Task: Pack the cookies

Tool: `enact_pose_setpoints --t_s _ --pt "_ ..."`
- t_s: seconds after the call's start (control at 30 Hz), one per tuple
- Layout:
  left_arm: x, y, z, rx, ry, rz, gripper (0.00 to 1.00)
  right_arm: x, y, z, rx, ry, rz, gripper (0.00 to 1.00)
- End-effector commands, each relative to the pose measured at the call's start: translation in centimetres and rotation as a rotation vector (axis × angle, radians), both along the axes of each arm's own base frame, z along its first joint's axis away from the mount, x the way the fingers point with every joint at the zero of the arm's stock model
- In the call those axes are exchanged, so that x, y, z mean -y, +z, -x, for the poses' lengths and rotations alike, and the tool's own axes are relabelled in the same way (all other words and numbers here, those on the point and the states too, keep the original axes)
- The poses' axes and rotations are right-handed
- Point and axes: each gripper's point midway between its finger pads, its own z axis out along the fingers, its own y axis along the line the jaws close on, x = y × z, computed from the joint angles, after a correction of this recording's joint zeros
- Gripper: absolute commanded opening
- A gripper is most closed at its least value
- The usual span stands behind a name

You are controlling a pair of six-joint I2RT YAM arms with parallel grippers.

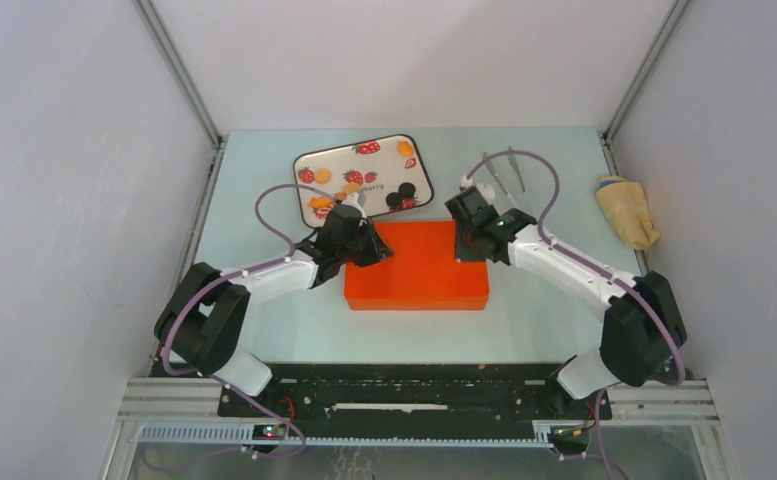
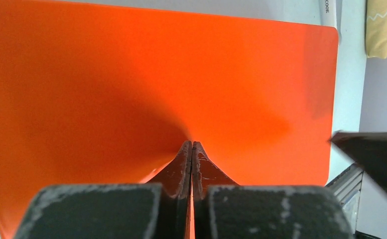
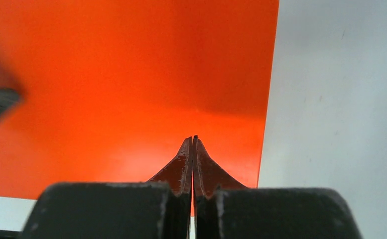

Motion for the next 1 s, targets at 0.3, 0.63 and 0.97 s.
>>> enact_pose_setpoints --t_s 0.3,0.63,0.97 --pt "0.3 -2.5 2.1 -0.108 -0.062 -0.042 0.0 2.6 -4.6 3.0 -0.136 -0.114 0.074 0.0" --pt "0.8 -2.1 2.0 -0.092 -0.076 -0.023 0.0 1.8 3.4 -2.3 0.069 -0.121 0.04 0.0" --pt "1.5 -1.7 2.1 -0.08 -0.102 -0.017 0.0 4.6 -5.4 -6.2 -0.13 -0.208 0.077 0.0"
